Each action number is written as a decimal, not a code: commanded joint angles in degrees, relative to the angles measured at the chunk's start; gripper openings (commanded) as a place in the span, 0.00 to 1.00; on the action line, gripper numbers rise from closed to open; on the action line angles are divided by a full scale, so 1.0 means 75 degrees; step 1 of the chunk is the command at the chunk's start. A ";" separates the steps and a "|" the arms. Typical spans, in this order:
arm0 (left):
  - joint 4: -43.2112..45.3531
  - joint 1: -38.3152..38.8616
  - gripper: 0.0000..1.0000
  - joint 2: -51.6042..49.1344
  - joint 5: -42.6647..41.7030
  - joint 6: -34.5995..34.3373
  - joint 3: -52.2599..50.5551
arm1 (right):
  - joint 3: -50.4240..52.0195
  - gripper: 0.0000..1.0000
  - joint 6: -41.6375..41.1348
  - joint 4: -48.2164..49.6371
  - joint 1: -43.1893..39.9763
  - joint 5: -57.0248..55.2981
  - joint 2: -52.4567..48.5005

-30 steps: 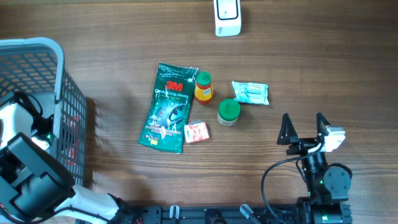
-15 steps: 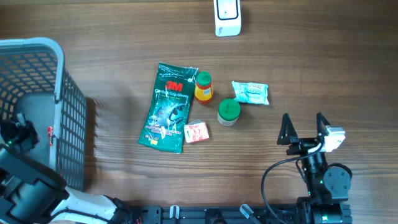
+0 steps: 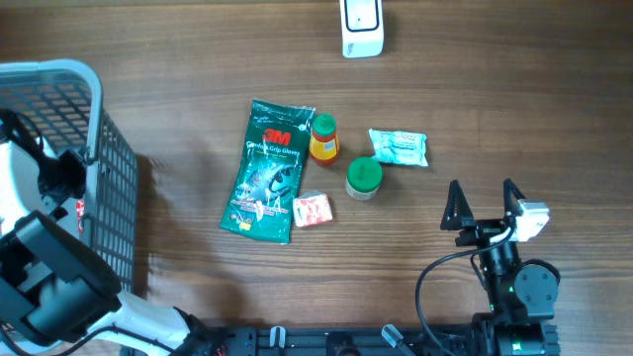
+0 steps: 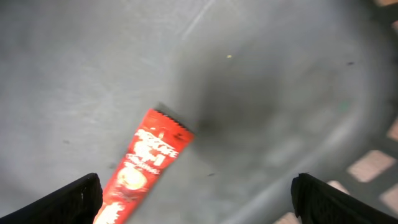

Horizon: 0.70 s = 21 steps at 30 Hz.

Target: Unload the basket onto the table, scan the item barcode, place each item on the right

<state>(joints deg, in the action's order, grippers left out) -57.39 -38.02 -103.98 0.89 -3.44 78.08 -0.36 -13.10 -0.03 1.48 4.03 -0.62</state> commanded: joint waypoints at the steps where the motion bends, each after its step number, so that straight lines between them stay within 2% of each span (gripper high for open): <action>1: -0.0006 0.0032 1.00 -0.0023 0.1244 0.0600 -0.0070 | 0.0009 1.00 0.0137 0.0020 0.0006 0.0029 0.0047; 4: 0.0195 -0.0236 1.00 -0.0023 0.1201 0.0052 -0.0417 | 0.0009 1.00 0.0140 0.0020 0.0006 0.0029 0.0047; 8: 0.0329 -0.0318 1.00 -0.0023 0.1003 -0.0009 -0.1145 | 0.0009 1.00 0.0140 0.0020 0.0006 0.0029 0.0047; 10: 0.0790 -0.0318 1.00 -0.0023 0.0854 -0.0067 -0.1865 | 0.0009 1.00 0.0143 0.0020 0.0006 0.0029 0.0047; 11: 0.1046 -0.0318 0.95 -0.0023 0.0807 -0.0198 -0.2136 | 0.0009 1.00 0.0140 0.0020 0.0006 0.0029 0.0047; 13: 0.1419 -0.0353 0.90 -0.0023 0.0804 -0.0691 -0.2518 | 0.0009 1.00 0.0137 0.0020 0.0006 0.0029 0.0047; 15: 0.1647 -0.0478 0.68 -0.0023 0.0807 -0.0895 -0.2862 | 0.0009 1.00 0.0140 0.0020 0.0006 0.0029 0.0047; 17: 0.1693 -0.0743 0.30 -0.0023 0.0810 -0.0935 -0.3040 | 0.0009 1.00 0.0140 0.0020 0.0006 0.0029 0.0047; 18: 0.1749 -0.0903 0.05 -0.0023 0.0816 -0.1008 -0.3037 | 0.0009 1.00 0.0140 0.0020 0.0006 0.0029 0.0047; 21: 0.1813 -0.1504 0.04 -0.0020 0.0816 -0.1003 -0.2798 | 0.0009 1.00 0.0140 0.0020 0.0006 0.0029 0.0047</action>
<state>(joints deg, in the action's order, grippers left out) -43.00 -45.34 -99.39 3.33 -10.00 59.86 -0.36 -13.08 -0.03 1.48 4.03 -0.62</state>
